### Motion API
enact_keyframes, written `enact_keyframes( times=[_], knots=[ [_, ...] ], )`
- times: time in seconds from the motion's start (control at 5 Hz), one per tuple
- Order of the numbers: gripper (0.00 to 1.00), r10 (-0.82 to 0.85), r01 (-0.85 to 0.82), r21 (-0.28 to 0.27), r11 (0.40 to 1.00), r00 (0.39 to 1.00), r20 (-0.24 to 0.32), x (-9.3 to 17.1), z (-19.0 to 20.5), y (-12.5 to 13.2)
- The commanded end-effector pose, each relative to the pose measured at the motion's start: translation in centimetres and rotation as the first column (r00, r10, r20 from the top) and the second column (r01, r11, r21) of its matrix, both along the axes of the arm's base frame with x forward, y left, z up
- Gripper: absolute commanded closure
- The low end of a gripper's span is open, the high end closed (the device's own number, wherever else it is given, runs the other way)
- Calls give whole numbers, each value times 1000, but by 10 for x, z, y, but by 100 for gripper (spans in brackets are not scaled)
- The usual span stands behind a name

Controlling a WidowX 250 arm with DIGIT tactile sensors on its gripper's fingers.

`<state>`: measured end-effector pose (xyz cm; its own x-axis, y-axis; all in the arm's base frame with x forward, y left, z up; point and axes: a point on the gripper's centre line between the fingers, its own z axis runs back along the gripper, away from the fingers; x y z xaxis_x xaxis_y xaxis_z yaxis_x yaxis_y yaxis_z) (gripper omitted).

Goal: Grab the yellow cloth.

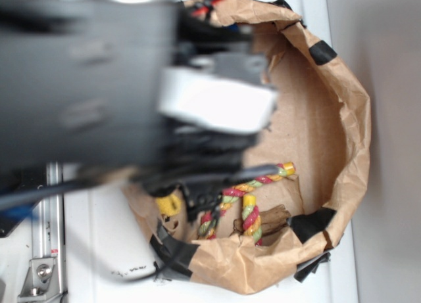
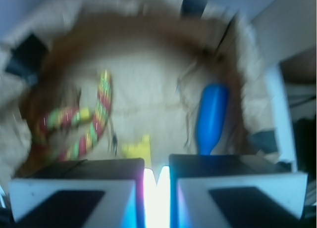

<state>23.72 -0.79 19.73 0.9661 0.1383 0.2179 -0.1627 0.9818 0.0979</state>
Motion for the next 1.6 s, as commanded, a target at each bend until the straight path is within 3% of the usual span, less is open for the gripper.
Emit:
enact_keyframes(
  times=[0.0,0.2,0.6,0.8,1.0,1.2,1.4],
  knots=[
    [0,43,-72,-122,990,974,-224,4,-70,17],
    [0,71,-128,-131,983,926,-371,2,-119,9],
    [0,-74,-68,-246,967,849,-523,-23,-147,-25],
    [0,-92,-33,-208,978,821,-563,-46,-161,-30],
    [0,-95,4,-160,987,819,-566,-68,-168,-22],
    [100,-62,-22,-144,989,829,-555,-77,-172,-15],
    [100,-54,-28,-145,989,843,-535,-71,-166,-15]
  ],
)
